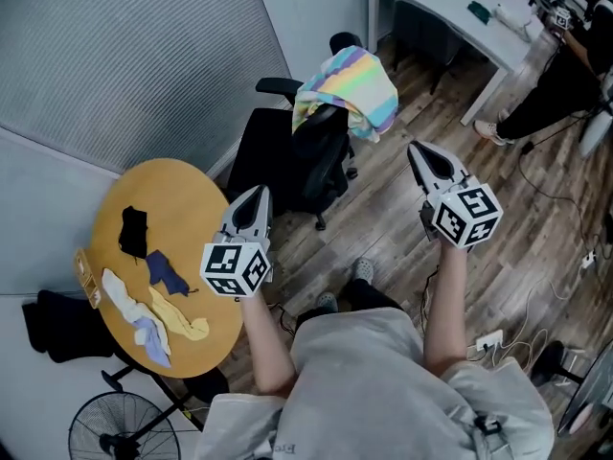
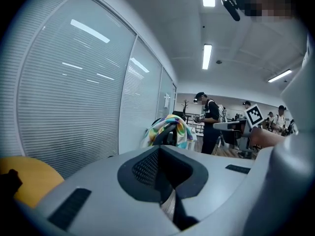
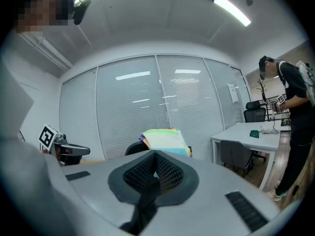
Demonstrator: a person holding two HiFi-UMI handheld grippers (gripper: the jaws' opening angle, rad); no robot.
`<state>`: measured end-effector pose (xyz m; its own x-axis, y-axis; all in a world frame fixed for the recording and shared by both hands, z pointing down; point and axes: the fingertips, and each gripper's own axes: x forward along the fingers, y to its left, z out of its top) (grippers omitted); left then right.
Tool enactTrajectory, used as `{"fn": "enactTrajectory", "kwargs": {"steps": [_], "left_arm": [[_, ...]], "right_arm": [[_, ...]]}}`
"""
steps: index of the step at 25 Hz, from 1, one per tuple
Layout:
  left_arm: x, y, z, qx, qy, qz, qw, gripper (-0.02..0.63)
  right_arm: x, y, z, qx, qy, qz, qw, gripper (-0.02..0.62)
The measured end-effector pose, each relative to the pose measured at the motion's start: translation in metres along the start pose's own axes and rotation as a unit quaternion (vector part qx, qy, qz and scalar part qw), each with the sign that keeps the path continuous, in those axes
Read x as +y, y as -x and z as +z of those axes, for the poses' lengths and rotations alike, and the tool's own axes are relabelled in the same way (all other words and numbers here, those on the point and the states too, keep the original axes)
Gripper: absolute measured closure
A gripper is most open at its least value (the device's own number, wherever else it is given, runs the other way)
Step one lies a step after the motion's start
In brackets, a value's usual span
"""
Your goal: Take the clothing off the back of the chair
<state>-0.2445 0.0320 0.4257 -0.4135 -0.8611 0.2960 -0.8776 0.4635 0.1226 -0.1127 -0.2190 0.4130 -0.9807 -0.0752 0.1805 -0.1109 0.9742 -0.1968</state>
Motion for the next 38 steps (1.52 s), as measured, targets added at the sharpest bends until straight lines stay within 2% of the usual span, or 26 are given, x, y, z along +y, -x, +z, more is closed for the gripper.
{"fn": "enactTrajectory", "kwargs": {"steps": [8,14,19,22,26,28,31,33,34,35,36,38], "left_arm": [[0.002,-0.019,-0.009,0.02,0.007,0.002,0.9998,0.58],[0.013,-0.046,-0.008,0.022,0.005,-0.026,0.9994,0.58],[0.03,-0.077,0.014,0.018,-0.022,-0.078,0.9966,0.58],[0.039,-0.103,0.026,0.008,-0.019,-0.116,0.993,0.58],[0.043,-0.134,0.049,-0.022,0.015,-0.188,0.9819,0.579],[0.043,-0.149,0.061,-0.029,0.009,-0.215,0.9762,0.578],[0.052,-0.168,0.082,-0.053,-0.013,-0.228,0.9721,0.577],[0.059,-0.179,0.094,-0.07,-0.01,-0.257,0.9639,0.568],[0.059,-0.184,0.097,-0.067,-0.006,-0.288,0.9554,0.499],[0.057,-0.189,0.098,-0.06,-0.005,-0.326,0.9436,0.412],[0.054,-0.194,0.099,-0.053,-0.009,-0.365,0.9297,0.366],[0.046,-0.202,0.098,-0.043,-0.037,-0.43,0.9012,0.314]], "right_arm": [[-0.023,-0.005,-0.01,-0.01,-0.004,-0.019,1.0,0.572],[-0.033,-0.009,-0.002,-0.025,0.007,-0.049,0.998,0.572],[-0.034,-0.021,0.001,-0.044,-0.018,-0.055,0.997,0.572],[-0.03,-0.026,0.006,-0.055,-0.028,-0.045,0.997,0.572],[-0.025,-0.031,0.016,-0.06,-0.023,-0.033,0.997,0.572],[-0.026,-0.034,0.022,-0.056,-0.023,-0.022,0.998,0.572],[-0.03,-0.038,0.031,-0.053,-0.016,-0.023,0.998,0.57],[-0.037,-0.041,0.036,-0.061,-0.016,-0.031,0.998,0.566],[-0.039,-0.042,0.037,-0.061,-0.018,-0.03,0.998,0.556],[-0.041,-0.045,0.037,-0.058,-0.019,-0.025,0.998,0.526],[-0.042,-0.048,0.036,-0.053,-0.017,-0.018,0.998,0.495],[-0.041,-0.057,0.034,-0.038,-0.007,-0.002,0.999,0.447]]}}
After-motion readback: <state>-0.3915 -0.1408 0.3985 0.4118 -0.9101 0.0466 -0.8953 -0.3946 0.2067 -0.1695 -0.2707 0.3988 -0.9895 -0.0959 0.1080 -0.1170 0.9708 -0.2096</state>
